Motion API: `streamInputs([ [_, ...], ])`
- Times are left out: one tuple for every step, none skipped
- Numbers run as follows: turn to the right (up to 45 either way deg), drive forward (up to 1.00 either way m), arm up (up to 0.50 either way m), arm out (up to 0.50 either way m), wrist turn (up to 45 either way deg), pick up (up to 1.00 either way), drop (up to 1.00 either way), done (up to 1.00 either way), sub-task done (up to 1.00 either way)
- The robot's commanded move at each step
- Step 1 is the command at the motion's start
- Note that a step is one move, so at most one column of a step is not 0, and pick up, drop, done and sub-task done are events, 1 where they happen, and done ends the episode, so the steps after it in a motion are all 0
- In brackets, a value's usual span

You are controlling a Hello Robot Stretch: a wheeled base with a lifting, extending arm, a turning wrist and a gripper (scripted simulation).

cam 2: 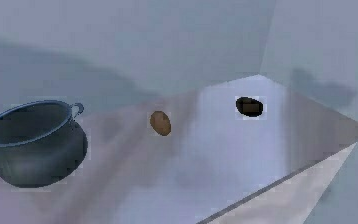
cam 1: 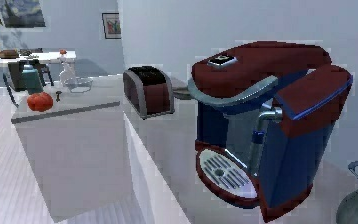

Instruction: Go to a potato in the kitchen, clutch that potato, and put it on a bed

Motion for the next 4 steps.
streamInputs([
  [0.0,0.00,0.38,0.00,0.0,0.00,0.00,0.00,0.00],
  [0.0,0.00,0.00,0.28,0.0,0.00,0.00,0.00,0.00],
  [0.0,0.00,0.00,0.00,45.0,0.00,0.00,0.00,0.00],
  [0.0,0.00,0.00,0.00,45.0,0.00,0.00,0.00,0.00],
])
